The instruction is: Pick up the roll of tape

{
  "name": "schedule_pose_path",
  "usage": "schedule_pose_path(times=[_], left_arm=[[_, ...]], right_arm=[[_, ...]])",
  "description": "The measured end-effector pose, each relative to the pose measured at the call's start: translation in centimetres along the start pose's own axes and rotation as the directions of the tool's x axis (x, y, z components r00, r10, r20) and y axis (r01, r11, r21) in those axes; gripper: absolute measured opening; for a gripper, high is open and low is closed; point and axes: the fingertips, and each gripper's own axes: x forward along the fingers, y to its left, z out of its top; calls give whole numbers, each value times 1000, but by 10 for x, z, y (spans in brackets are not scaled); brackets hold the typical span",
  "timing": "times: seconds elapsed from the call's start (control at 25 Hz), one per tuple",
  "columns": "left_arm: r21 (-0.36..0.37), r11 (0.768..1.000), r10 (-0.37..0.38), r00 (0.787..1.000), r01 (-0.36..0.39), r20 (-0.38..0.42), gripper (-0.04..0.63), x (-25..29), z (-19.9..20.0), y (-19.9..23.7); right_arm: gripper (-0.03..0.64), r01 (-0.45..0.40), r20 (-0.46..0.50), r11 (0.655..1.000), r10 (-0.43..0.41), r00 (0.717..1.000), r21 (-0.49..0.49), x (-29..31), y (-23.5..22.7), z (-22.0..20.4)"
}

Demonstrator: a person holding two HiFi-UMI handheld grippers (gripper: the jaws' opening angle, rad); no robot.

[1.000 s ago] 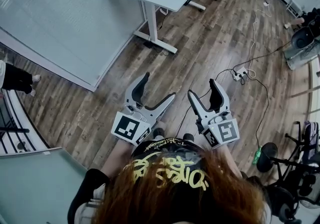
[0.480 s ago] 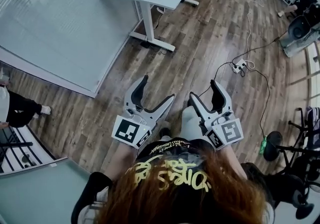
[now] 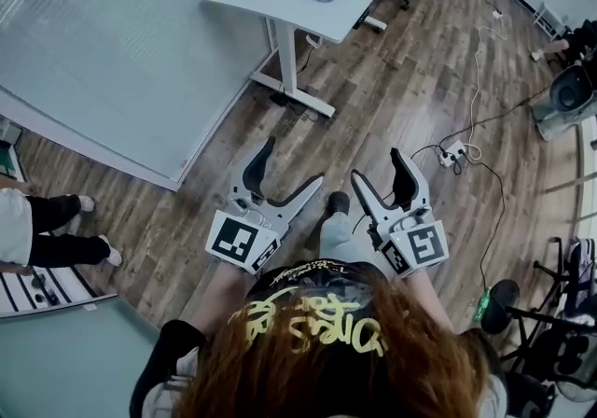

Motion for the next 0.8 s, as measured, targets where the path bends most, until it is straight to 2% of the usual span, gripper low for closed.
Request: schedule_pose_path(times=[0.44,0.8], left_arm=[[14,998,55,998,-55,7,394,133,1,75],[23,996,85,996,-86,16,394,232,10,99]], right_arm=[[324,-55,13,998,56,998,-6,116,-112,14],[324,-92,27,996,93,995,-12,172,-201,34]])
